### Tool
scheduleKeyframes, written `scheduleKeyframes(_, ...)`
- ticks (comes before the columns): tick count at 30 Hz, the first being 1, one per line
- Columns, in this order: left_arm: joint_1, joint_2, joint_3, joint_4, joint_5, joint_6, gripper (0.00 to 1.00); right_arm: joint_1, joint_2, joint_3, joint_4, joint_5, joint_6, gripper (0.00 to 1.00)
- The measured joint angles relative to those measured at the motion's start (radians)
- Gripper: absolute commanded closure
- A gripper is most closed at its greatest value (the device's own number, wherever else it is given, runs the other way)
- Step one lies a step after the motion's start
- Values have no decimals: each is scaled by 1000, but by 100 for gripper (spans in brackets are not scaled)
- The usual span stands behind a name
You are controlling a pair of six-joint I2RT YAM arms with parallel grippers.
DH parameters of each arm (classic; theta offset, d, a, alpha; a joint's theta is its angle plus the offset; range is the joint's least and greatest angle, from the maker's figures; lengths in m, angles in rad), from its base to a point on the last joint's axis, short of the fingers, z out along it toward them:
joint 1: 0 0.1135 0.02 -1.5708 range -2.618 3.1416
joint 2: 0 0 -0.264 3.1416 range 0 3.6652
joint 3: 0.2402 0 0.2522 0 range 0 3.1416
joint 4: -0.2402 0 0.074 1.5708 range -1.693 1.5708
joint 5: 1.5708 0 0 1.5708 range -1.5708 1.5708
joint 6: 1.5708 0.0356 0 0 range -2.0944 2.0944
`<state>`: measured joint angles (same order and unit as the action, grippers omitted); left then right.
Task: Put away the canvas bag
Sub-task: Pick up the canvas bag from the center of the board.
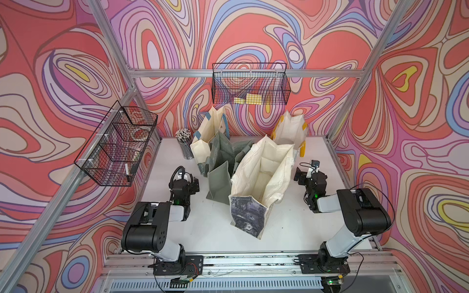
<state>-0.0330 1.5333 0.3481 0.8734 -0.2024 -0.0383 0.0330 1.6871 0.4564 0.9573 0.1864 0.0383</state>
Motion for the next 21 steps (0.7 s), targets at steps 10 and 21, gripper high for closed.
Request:
scheduleKeyframes(10,0,0,10,-2,41,9,1,0,0,0,0,0,0,2)
scheduleKeyframes(21,0,0,12,-2,49,9,1,0,0,0,0,0,0,2)
